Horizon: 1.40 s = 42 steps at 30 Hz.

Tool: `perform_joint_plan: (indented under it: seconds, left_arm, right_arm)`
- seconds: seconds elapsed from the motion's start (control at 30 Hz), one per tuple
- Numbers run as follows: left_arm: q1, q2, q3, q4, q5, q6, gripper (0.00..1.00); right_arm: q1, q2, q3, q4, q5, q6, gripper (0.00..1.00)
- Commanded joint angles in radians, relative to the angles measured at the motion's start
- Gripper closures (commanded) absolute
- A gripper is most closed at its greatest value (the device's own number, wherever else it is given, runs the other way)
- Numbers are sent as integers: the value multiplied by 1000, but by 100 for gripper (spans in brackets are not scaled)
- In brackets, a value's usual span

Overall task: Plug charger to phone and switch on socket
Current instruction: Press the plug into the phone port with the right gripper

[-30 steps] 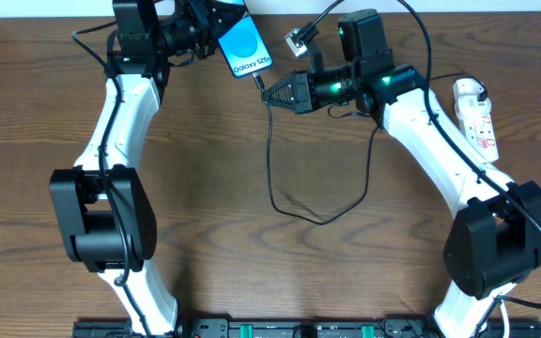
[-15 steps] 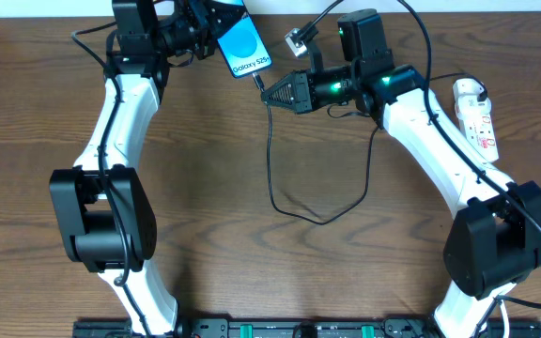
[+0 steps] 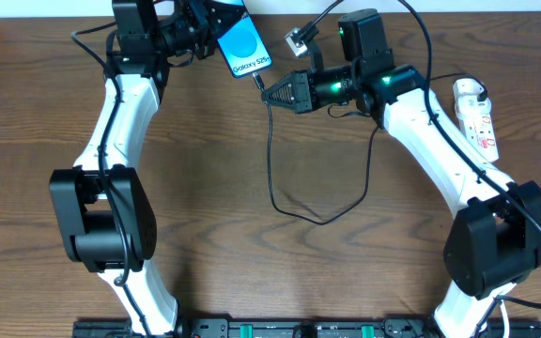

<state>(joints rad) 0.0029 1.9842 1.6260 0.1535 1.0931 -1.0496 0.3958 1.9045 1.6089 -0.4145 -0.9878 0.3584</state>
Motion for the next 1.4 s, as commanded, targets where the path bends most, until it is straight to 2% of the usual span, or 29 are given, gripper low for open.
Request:
perform_joint_plan:
  seconds: [0.0,0.57,1.37]
  left_arm:
    - [-3,-11,7,5,21,10,92]
    - [-3,-11,7,5,21,10,93]
    - [-41,-11,6,5,24,71,93]
  right_arm:
    - [-10,-12,-1,6,14,16,99]
    - [-11,-12,-1,-3,29,38,99]
    - [-11,-12,-1,95,32,98,99]
